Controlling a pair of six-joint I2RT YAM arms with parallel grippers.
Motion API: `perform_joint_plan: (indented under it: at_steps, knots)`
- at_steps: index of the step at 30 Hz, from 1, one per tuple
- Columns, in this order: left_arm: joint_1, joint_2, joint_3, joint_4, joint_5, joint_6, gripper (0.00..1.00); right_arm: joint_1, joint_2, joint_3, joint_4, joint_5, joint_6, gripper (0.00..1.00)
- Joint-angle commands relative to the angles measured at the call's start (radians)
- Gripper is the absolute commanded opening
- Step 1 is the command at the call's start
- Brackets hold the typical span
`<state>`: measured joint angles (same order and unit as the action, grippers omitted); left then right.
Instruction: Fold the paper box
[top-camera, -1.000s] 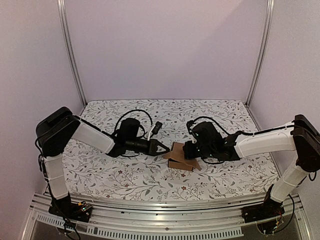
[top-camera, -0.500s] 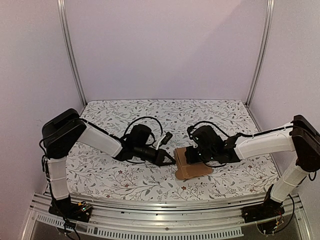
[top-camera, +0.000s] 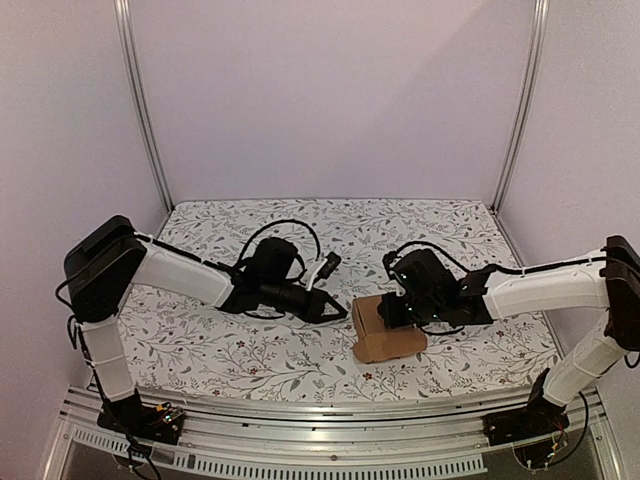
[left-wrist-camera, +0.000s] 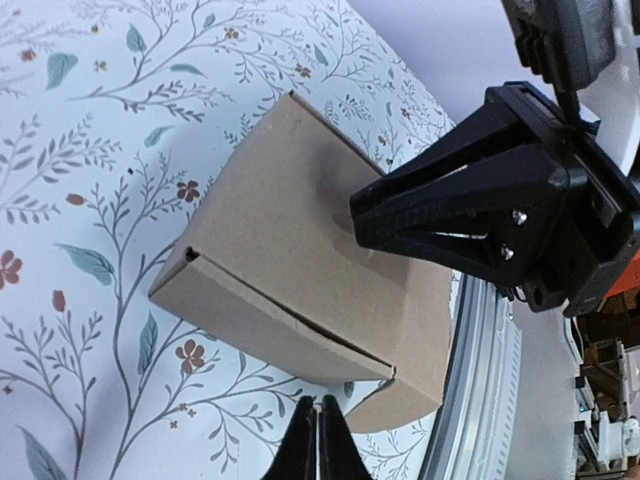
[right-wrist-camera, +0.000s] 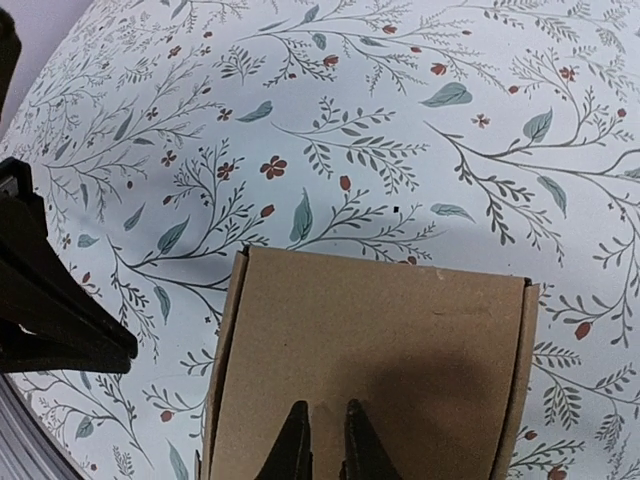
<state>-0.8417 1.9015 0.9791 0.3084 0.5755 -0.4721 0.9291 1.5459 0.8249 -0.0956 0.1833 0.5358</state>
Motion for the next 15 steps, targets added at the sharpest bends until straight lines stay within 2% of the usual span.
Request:
perform_joint_plan:
  at_steps: [1, 4, 9, 10, 11, 12, 15]
  knots:
    - [0.001, -0.069, 0.005, -0.068, -0.043, 0.052, 0.09, 0.003, -0.105, -0.009, -0.118, 0.059, -0.022, 0.17]
    - [-0.001, -0.094, 0.004, -0.083, -0.064, 0.070, 0.26, 0.003, -0.169, -0.011, -0.186, 0.112, -0.042, 0.37]
    - [-0.014, -0.142, 0.001, -0.115, -0.114, 0.100, 0.57, -0.012, -0.245, -0.018, -0.266, 0.164, -0.076, 0.59]
    - [-0.015, -0.147, 0.010, -0.148, -0.132, 0.104, 0.70, -0.017, -0.251, -0.015, -0.276, 0.156, -0.088, 0.63]
    - [-0.019, -0.150, 0.016, -0.176, -0.151, 0.106, 0.90, -0.020, -0.252, -0.011, -0.284, 0.151, -0.101, 0.66]
    - [-0.024, -0.155, 0.018, -0.193, -0.175, 0.107, 0.98, -0.024, -0.253, -0.008, -0.291, 0.142, -0.107, 0.70]
    - [-0.060, -0.182, -0.006, -0.213, -0.273, 0.098, 0.99, -0.055, -0.239, -0.004, -0.297, 0.088, -0.124, 0.75]
